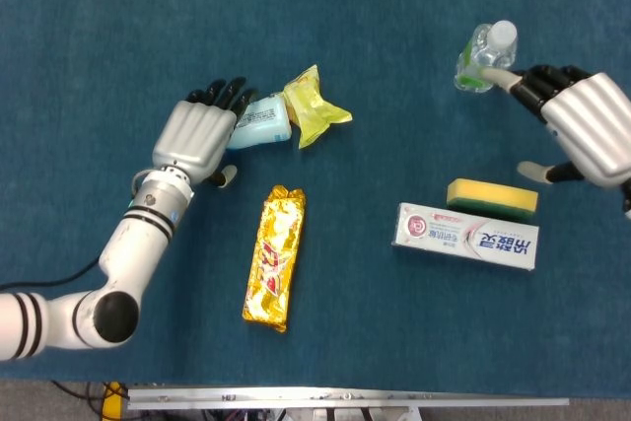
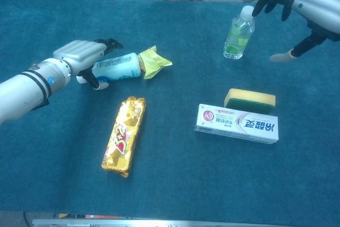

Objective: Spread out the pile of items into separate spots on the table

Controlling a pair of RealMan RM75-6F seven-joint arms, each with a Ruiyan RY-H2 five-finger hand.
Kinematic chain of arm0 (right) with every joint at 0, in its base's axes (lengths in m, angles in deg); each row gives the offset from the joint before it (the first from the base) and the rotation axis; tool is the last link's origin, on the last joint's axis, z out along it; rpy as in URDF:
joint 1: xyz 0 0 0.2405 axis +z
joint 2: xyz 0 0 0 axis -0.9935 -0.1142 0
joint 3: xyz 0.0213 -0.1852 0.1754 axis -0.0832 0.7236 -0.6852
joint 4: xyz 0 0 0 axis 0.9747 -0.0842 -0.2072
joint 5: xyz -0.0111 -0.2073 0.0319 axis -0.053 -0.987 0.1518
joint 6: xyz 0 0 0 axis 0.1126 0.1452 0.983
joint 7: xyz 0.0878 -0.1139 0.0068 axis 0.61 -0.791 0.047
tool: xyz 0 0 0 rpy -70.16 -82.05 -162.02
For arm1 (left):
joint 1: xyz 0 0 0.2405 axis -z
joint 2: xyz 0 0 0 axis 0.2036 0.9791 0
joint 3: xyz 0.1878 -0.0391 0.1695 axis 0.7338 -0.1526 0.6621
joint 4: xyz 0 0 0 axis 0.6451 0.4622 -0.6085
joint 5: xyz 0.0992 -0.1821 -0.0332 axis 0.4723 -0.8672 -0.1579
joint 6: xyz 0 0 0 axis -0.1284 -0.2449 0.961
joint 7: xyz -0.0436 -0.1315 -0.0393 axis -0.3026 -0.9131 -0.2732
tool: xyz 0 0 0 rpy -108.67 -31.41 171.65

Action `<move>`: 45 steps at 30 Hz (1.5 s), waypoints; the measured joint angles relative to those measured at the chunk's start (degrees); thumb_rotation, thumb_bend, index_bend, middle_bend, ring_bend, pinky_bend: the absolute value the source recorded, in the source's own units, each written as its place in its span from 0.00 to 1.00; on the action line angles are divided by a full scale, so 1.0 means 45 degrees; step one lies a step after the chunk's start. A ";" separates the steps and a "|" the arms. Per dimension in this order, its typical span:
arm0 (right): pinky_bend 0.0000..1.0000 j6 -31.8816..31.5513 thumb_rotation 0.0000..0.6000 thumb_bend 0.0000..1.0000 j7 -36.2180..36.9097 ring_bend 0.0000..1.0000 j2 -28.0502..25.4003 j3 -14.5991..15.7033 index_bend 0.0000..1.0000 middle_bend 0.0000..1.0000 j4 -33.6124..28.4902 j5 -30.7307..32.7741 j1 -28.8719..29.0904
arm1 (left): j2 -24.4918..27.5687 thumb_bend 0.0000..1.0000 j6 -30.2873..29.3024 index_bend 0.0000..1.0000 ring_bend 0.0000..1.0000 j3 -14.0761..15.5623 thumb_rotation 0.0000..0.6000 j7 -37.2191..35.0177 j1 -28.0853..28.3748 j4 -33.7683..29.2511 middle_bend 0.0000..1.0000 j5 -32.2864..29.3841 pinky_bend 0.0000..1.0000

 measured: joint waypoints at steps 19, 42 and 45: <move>0.40 0.0456 1.00 0.00 0.0522 0.28 -0.0115 -0.0348 0.15 0.30 0.0017 -0.0117 -0.0238 | -0.1596 0.26 -0.0284 0.38 0.27 0.0152 1.00 -0.1650 -0.0301 0.2541 0.30 0.0365 0.49; 0.40 0.0800 1.00 0.00 0.0855 0.28 0.0154 -0.0695 0.15 0.30 0.0306 -0.0054 -0.0358 | -0.0360 0.26 0.0338 0.48 0.37 -0.0205 1.00 -0.3766 -0.0724 0.0430 0.42 0.2151 0.61; 0.40 0.0814 1.00 0.00 0.0848 0.28 0.0167 -0.0748 0.15 0.30 0.0329 0.0025 -0.0371 | -0.0371 0.26 0.0497 0.48 0.37 -0.0232 1.00 -0.3658 -0.0505 -0.0136 0.42 0.2174 0.61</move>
